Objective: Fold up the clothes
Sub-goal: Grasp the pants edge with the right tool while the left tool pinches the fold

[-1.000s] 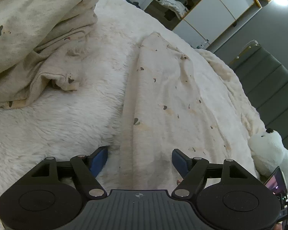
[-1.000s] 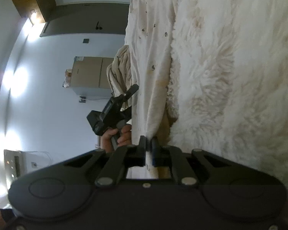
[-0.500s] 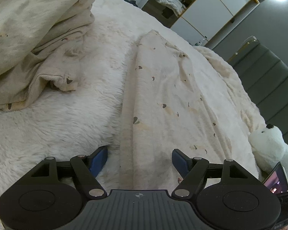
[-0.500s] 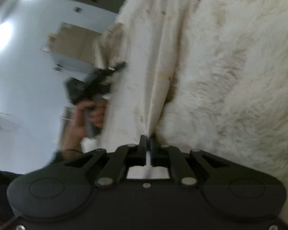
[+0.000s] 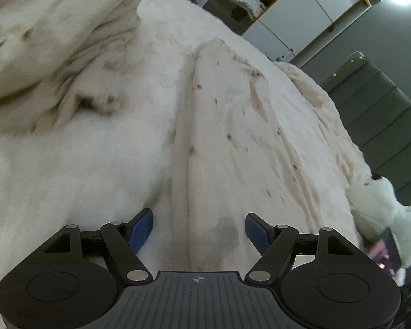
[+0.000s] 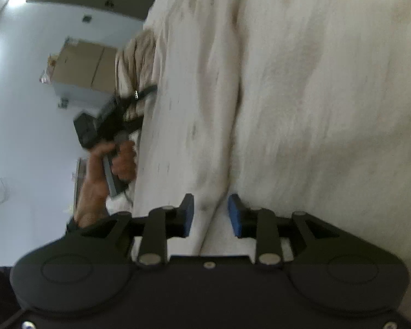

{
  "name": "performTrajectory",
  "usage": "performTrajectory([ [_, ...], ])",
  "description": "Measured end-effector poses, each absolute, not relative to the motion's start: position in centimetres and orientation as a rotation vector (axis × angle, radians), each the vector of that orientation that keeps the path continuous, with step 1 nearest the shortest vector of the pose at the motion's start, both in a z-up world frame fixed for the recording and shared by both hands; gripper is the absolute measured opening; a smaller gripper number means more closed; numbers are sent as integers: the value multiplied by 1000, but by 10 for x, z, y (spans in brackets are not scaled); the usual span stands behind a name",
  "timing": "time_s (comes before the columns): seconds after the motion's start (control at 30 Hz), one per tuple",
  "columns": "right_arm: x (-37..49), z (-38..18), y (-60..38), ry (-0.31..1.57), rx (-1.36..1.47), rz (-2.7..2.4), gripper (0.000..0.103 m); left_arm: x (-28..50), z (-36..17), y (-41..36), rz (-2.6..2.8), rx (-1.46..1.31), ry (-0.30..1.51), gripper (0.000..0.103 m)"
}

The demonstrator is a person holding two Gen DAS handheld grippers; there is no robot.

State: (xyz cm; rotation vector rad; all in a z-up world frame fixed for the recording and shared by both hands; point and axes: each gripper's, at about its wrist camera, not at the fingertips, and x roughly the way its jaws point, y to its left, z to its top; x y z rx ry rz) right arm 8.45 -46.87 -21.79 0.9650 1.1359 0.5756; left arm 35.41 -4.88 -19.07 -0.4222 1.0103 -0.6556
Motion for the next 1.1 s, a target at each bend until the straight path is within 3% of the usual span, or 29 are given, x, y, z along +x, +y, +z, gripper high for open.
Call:
performTrajectory([
  [0.17,42,-228,-434,1187,978,604,11,310,-200,-9,-809,-467,1129,69],
  [0.4,-21,-245,-433,1096,1133,607,11,228,-218,48,-946,-516,1170,65],
  [0.43,-24,-243,-434,1099,1125,590,14,218,-218,51,-959,-517,1163,65],
  [0.47,-22,-240,-435,1086,1124,592,27,208,-218,53,-972,-517,1157,65],
  [0.53,-16,-242,-435,1065,1154,608,39,195,-217,54,-978,-519,1149,67],
  [0.67,-1,-248,-437,1033,1226,628,40,175,-220,42,-1020,-547,1155,74],
  [0.9,16,-247,-425,989,1265,619,42,175,-239,27,-1049,-690,1200,74],
  [1.0,15,-248,-419,982,1245,651,36,184,-245,28,-1053,-733,1196,66],
  [1.07,14,-248,-413,1011,1221,671,23,185,-247,27,-1060,-718,1202,49],
  [1.1,13,-248,-408,1036,1202,687,21,183,-247,27,-1075,-702,1205,46],
])
